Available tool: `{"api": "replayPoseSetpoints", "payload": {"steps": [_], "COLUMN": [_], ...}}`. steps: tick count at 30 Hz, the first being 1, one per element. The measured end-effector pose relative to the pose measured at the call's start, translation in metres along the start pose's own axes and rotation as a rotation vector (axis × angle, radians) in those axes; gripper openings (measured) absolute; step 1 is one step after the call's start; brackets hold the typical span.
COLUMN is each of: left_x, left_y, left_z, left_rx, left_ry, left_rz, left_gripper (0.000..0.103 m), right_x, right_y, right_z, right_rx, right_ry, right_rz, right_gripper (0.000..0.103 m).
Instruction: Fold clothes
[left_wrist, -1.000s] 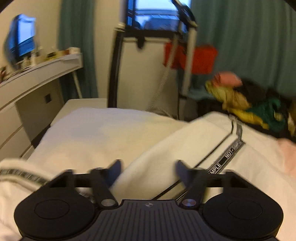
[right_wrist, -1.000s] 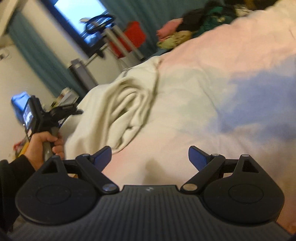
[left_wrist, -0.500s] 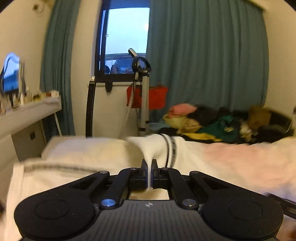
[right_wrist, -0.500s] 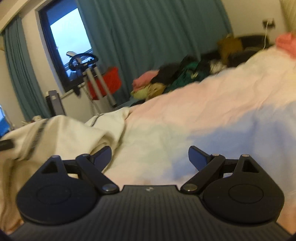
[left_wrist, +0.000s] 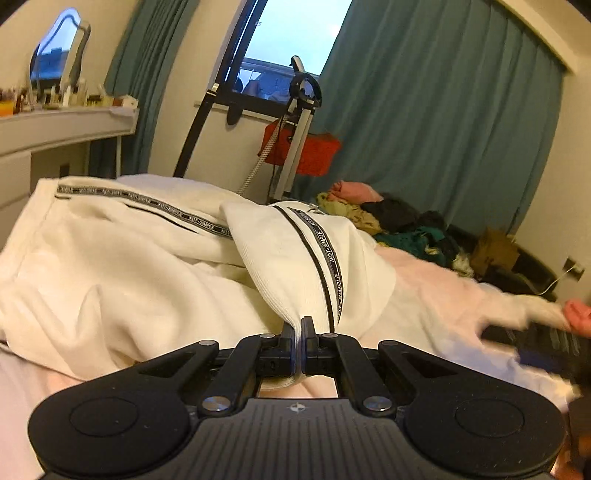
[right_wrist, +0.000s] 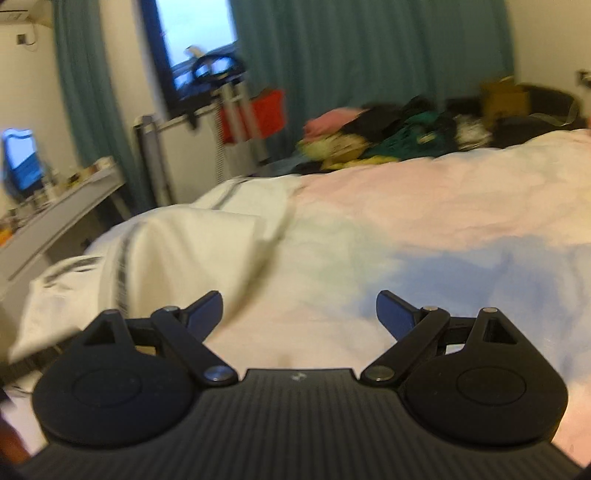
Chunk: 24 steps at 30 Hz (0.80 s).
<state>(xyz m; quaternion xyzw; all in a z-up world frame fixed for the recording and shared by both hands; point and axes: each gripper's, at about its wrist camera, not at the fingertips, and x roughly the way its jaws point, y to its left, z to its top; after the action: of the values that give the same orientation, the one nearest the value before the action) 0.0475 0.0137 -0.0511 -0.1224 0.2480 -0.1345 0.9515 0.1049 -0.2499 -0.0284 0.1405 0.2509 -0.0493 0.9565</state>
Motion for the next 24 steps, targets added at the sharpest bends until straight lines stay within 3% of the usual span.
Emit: {"api": "replayPoseSetpoints", "payload": {"steps": [5, 9, 12, 15, 22, 24], "left_x": [0.015, 0.033, 0.049, 0.065, 0.107, 0.112], "left_y": [0.032, 0.053, 0.06, 0.067, 0.086, 0.087], "left_z": [-0.004, -0.006, -0.011, -0.019, -0.031, -0.032], "left_rx": [-0.17, -0.276, -0.299, -0.31, -0.375, -0.369], "left_ry": [0.066, 0.1, 0.108, 0.114, 0.11, 0.097], "left_rz": [-0.051, -0.059, -0.062, -0.072, -0.122, -0.126], "left_gripper": [0.003, 0.003, 0.003, 0.003, 0.003, 0.003], "right_x": [0.059, 0.15, 0.229, 0.302, 0.416, 0.433], "right_y": [0.058, 0.115, 0.162, 0.194, 0.209, 0.206], "right_z": [0.067, 0.12, 0.148, 0.161, 0.154, 0.147], "right_rx": [-0.125, -0.193, -0.237, -0.237, -0.226, -0.242], "right_ry": [0.052, 0.132, 0.179, 0.203, 0.257, 0.281], "right_rz": [0.07, 0.089, 0.092, 0.074, -0.041, -0.065], "right_gripper": [0.091, 0.091, 0.089, 0.074, 0.073, 0.064]}}
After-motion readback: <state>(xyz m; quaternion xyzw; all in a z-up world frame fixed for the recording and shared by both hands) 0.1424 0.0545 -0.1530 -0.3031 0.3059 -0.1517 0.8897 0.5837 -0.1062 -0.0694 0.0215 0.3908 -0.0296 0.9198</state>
